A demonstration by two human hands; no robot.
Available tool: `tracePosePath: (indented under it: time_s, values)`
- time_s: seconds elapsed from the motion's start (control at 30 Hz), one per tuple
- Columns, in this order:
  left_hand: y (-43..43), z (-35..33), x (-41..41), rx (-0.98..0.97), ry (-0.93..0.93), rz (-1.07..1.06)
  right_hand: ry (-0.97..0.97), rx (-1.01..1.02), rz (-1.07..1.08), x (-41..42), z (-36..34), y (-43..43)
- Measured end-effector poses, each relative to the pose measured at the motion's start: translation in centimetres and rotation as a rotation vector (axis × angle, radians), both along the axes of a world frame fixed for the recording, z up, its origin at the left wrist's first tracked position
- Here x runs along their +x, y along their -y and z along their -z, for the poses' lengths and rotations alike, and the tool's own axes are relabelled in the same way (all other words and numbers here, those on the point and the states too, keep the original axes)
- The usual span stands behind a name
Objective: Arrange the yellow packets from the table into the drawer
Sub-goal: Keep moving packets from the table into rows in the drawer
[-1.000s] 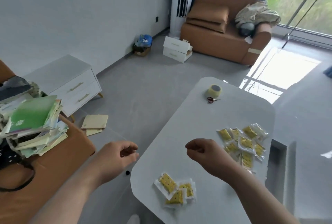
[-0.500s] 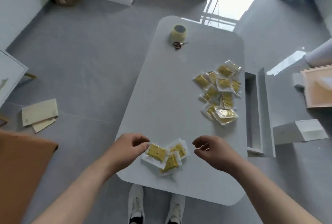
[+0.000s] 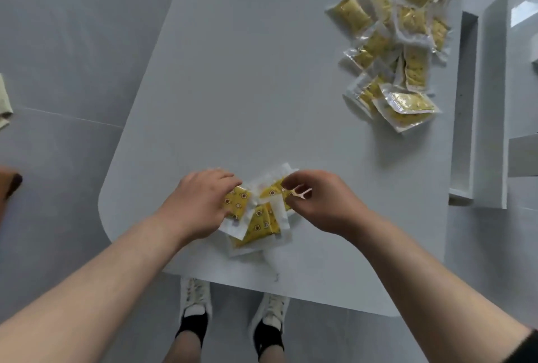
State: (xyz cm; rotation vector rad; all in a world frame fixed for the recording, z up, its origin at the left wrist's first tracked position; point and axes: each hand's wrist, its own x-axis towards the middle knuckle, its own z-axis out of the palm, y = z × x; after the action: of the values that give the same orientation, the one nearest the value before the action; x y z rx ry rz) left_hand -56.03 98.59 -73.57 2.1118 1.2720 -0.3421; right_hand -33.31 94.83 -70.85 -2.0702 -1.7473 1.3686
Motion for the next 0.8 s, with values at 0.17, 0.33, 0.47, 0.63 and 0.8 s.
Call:
tracePosePath:
  time_s: [0.17,0.33,0.47,0.63,0.8]
  values:
    - [0.5,3.4,-0.2,0.187,-0.086,0.142,-0.014,-0.013,-0.039,0.7,2.0,-0.1]
    - [-0.2,3.5,0.5,0.249,-0.165,0.159,0.010,-0.001,-0.126,0.9,2.9,-0.9]
    - [-0.6,2.7,0.7,0.226,-0.242,0.170,0.026,0.026,-0.165,1.2,3.2,-1.6]
    - [0.8,1.7,-0.1,-0.039,-0.135,-0.004,0.082,0.065,-0.234,1.2,3.6,-2.2]
    - [4.1,1.7,1.9,-0.200,0.001,-0.052,0.142,0.061,-0.359,0.9,4.0,-2.6]
